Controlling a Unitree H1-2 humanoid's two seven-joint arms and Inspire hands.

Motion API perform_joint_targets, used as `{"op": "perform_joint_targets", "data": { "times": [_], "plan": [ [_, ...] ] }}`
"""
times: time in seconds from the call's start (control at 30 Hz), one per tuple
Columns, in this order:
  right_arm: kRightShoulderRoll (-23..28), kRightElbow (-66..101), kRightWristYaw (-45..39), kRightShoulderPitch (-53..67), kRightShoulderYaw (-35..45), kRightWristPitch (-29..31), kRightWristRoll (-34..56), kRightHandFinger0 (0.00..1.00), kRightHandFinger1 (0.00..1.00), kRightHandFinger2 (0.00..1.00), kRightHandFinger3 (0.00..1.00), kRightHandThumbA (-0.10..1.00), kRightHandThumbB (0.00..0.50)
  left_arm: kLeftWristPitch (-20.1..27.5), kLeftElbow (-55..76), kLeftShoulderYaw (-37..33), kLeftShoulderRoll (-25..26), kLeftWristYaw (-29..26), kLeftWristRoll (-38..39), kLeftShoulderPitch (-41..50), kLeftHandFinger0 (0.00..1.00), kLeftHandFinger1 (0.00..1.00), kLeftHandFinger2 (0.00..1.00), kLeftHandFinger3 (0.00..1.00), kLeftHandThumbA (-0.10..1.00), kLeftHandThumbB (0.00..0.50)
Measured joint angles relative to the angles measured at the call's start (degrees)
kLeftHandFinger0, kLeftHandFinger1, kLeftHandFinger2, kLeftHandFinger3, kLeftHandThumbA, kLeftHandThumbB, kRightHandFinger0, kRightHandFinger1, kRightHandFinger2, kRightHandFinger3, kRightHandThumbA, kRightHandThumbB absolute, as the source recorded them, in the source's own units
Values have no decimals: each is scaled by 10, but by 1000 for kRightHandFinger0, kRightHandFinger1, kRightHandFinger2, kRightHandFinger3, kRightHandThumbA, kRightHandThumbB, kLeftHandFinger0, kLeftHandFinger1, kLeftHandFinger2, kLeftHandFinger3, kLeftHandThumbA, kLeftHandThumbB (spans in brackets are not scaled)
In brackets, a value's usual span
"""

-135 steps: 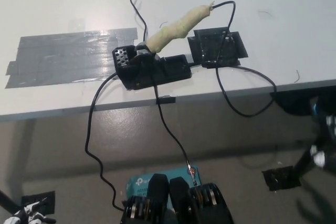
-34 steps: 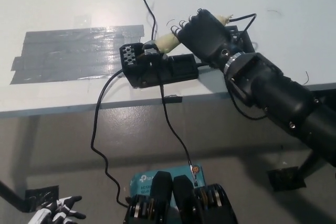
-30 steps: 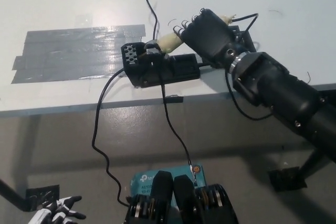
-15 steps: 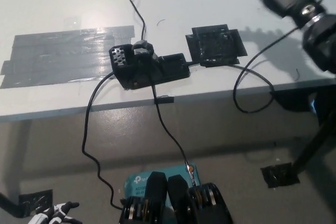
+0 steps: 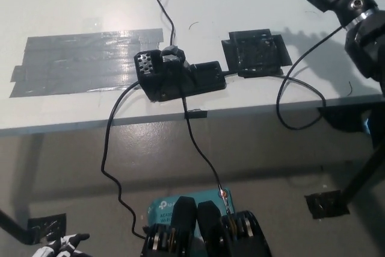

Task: The robot uses its right hand to grab the soldering gun kept on the middle of the table and pulls it out of its base and keep it on the right side of the base

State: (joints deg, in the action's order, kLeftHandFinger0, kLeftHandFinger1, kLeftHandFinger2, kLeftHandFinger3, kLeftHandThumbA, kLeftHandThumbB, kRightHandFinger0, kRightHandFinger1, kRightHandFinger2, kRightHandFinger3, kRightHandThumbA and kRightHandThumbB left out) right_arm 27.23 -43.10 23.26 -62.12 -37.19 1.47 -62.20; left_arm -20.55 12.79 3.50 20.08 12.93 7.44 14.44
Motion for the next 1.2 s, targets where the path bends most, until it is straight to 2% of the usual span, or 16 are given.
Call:
{"op": "perform_joint_targets", "data": {
  "times": [0.17, 0.2, 0.27, 0.33, 0.43, 0.57, 0.6, 0.67, 0.7, 0.73, 0.77, 0.8, 0.83, 0.9, 1.1, 1.2],
  "plan": [
    [-18, 15, -61, 47, 17, -40, 4, 0, 82, 260, 36, -100, 1, 0, 0, -1, 0, 1, -1, 0, 360, 433, 483, 705, 737, 273],
    [-23, 17, -76, 57, 20, -50, 4, 0, 118, 311, 145, -100, 54, 0, 0, -1, 0, 1, -1, 0, 357, 430, 483, 708, 728, 265],
    [-30, 20, -99, 73, 22, -65, 5, 0, 124, 313, 177, -100, 58, -1, 0, -1, 0, 1, -2, -1, 337, 420, 483, 710, 725, 270],
    [-39, 23, -124, 91, 26, -81, 6, 0, 114, 332, 415, -100, 39, -1, 0, -2, 0, 1, -2, -1, 352, 429, 487, 716, 724, 271],
    [-55, 23, -166, 113, 29, -104, 10, 0, 228, 492, 381, -88, 0, -2, 1, -4, 0, 1, -2, -1, 343, 431, 499, 727, 716, 254],
    [-73, 24, -218, 120, 31, -124, 17, 0, 223, 508, 475, -46, 0, -2, 1, -7, 0, 4, -4, -4, 364, 440, 508, 734, 709, 249],
    [-77, 25, -231, 120, 32, -127, 20, 0, 229, 526, 716, -27, 0, -2, 1, -8, 0, 5, -4, -4, 380, 441, 509, 728, 700, 235],
    [-81, 30, -253, 120, 35, -134, 25, 20, 246, 506, 839, 40, 4, -3, 2, -9, 0, 5, -4, -5, 382, 438, 509, 742, 701, 229],
    [-83, 33, -265, 120, 37, -137, 28, 166, 398, 607, 968, 154, 30, -4, 3, -9, 0, 6, -4, -5, 379, 439, 508, 747, 695, 224],
    [-85, 36, -280, 120, 40, -140, 32, 193, 376, 550, 1000, 227, 48, -5, 4, -10, 0, 6, -4, -5, 379, 439, 508, 747, 692, 224],
    [-86, 37, -293, 120, 41, -142, 36, 619, 928, 974, 1000, 439, 53, -6, 5, -10, 0, 6, -4, -5, 372, 438, 506, 748, 690, 215],
    [-87, 38, -304, 120, 41, -143, 38, 987, 1000, 1000, 1000, 577, 116, -7, 7, -10, 0, 6, -4, -5, 386, 446, 513, 753, 694, 214],
    [-87, 40, -320, 120, 40, -145, 40, 1000, 1000, 1000, 1000, 767, 250, -8, 8, -11, 0, 6, -4, -5, 392, 453, 513, 752, 693, 208],
    [-86, 43, -343, 120, 39, -151, 40, 1000, 1000, 1000, 1000, 793, 363, -10, 10, -11, 0, 6, -4, -5, 406, 467, 534, 760, 714, 219],
    [-78, 67, -415, 116, 37, -166, 40, 1000, 1000, 1000, 1000, 878, 498, -13, 13, -12, 3, 6, -5, -5, 388, 454, 517, 757, 707, 227],
    [-72, 76, -443, 107, 37, -173, 41, 1000, 1000, 1000, 1000, 935, 500, -12, 13, -12, 5, 6, -6, -5, 412, 475, 531, 760, 730, 229]
  ]
}}
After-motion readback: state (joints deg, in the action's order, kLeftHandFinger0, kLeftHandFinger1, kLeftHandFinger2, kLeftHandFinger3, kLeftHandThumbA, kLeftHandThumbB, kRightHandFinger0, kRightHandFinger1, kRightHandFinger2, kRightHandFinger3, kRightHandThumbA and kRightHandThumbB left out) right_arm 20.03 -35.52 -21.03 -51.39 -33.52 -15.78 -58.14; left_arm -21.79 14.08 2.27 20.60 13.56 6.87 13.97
